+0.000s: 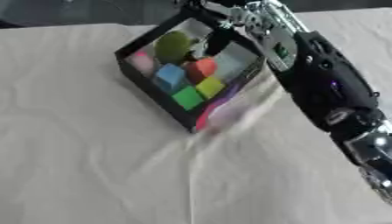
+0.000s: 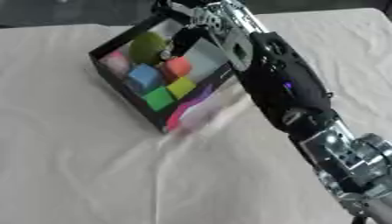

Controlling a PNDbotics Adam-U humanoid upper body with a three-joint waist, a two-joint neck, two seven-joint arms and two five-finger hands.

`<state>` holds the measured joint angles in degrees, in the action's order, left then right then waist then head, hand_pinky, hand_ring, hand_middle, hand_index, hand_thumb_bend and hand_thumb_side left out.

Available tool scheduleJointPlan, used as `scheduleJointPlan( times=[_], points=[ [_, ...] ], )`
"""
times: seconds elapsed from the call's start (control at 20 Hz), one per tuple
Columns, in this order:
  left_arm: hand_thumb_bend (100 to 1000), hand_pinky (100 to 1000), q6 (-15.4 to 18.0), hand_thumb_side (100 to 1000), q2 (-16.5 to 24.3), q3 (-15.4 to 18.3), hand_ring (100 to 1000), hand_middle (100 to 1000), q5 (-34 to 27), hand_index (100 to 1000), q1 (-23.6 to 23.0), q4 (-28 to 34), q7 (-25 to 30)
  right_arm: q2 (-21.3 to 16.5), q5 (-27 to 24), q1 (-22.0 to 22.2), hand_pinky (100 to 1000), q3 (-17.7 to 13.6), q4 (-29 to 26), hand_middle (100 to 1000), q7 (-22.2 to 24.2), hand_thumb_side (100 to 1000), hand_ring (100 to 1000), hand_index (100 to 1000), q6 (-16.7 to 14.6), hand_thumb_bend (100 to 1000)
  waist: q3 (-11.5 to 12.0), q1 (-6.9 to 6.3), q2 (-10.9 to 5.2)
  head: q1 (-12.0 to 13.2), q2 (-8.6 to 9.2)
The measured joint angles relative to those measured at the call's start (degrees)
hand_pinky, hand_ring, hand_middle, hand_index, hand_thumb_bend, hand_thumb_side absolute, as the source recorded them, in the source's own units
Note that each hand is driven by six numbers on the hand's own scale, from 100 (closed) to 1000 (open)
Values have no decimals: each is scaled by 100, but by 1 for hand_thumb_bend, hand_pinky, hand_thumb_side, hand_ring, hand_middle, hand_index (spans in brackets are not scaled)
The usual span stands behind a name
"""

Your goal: Pick up objects on the table and place them in the box.

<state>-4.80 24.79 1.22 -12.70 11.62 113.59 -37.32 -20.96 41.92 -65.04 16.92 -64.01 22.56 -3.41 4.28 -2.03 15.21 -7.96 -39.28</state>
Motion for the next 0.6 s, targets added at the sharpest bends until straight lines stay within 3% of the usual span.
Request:
scheduleJointPlan(
  times=[0.15,0.2,0.25,0.3,0.35,0.5,0.6],
  points=[
    [346,809,-4,566,1,0,800,760,0,826,-22,-1,-4,-309,-591,240,858,-89,-420,827,-211,448,834,887,208,470,-66,0,-18,47,-13],
    [346,809,-4,566,1,1,800,760,1,827,-42,-2,-4,-426,-831,353,864,-131,-592,825,-301,447,837,885,298,385,-86,1,-25,67,-28],
    [346,809,-4,566,2,1,800,760,3,827,-54,-2,-6,-542,-1105,481,865,-184,-788,825,-404,451,837,886,401,369,-106,1,-37,90,-43],
    [345,808,-3,566,2,2,800,760,5,826,-58,-3,-9,-672,-1415,635,883,-247,-993,826,-520,574,853,883,516,136,-128,1,-49,118,-46],
    [344,808,-4,566,2,3,800,760,6,826,-64,-5,-12,-798,-1762,809,896,-318,-1204,831,-651,610,869,885,640,100,-151,1,-55,147,-49],
    [342,808,-1,566,2,4,799,759,9,826,-67,-40,-22,-1177,-2919,1411,920,-542,-1742,838,-1076,641,895,897,981,100,-187,1,-65,236,-50],
    [342,807,-3,565,2,11,799,759,10,826,-68,-52,-31,-1341,-3658,1836,919,-720,-2027,840,-1369,567,893,904,1127,100,-200,1,-65,294,-50]
  ],
)
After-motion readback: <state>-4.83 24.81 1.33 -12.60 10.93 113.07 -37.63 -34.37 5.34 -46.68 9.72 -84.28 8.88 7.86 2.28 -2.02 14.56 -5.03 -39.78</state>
